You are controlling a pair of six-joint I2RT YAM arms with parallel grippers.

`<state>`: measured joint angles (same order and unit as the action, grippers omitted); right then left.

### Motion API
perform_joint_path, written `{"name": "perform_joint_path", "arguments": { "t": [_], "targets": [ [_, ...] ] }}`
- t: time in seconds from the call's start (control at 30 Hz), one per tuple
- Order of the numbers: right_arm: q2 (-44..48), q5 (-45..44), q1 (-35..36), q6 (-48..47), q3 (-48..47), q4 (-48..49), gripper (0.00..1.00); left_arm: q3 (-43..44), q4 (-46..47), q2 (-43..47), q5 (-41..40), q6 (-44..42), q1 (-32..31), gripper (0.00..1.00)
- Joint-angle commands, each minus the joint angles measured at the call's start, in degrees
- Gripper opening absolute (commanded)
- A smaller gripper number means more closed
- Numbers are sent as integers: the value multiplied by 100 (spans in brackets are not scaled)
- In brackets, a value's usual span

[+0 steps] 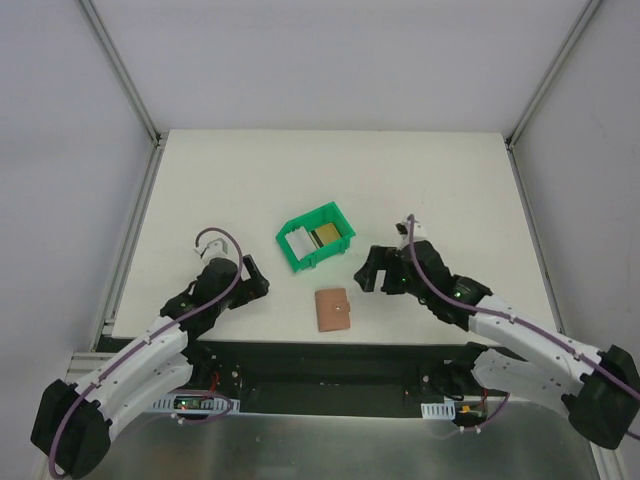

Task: Put the credit cards into the card holder
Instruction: Reset both arms

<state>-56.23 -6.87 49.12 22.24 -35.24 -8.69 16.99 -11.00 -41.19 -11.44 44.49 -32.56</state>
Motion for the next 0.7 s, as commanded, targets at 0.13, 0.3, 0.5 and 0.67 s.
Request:
{"name": "perform_joint_path", "arguments": {
  "t": [0.13,0.3,0.5,0.67],
  "targets": [
    [929,-577,-2071,53,343,-1345,96,480,-684,226,362,-230,663,99],
    [579,-964,-2714,-184,159,-1451,96,647,-833,217,29,-266,654,99],
    [375,-1605,-2970,-746,-88,-1584,96,744,-868,313,-191,-301,654,99],
    [779,-2369,-2979,-1212,148,-1137,96,779,-912,506,-683,-371,654,99]
  ]
}}
